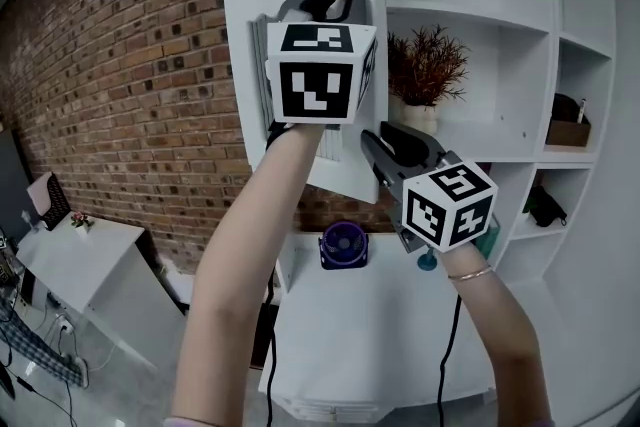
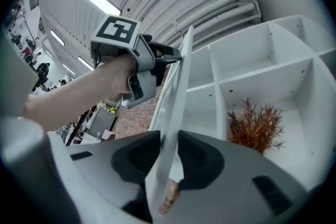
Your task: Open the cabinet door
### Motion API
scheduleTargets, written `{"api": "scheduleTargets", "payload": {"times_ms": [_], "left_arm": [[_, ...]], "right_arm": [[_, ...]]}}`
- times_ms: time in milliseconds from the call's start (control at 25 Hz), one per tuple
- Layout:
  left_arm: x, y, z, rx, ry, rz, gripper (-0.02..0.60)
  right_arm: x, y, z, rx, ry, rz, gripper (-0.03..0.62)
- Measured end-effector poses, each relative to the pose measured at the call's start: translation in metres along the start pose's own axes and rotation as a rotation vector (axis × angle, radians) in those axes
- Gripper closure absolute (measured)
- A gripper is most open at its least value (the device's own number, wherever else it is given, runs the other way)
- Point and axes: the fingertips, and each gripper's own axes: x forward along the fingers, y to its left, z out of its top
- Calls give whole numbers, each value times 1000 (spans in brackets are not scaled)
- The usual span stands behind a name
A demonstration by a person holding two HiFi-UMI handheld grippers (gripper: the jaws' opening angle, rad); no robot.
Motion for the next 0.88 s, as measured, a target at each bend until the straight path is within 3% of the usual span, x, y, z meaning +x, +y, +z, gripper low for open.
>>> {"api": "scheduleTargets", "payload": {"times_ms": [880], "left_arm": [[-64,33,36,-24,-44,-29,490]], "right_arm": [[-16,81,25,-61,-33,-9,509]]}}
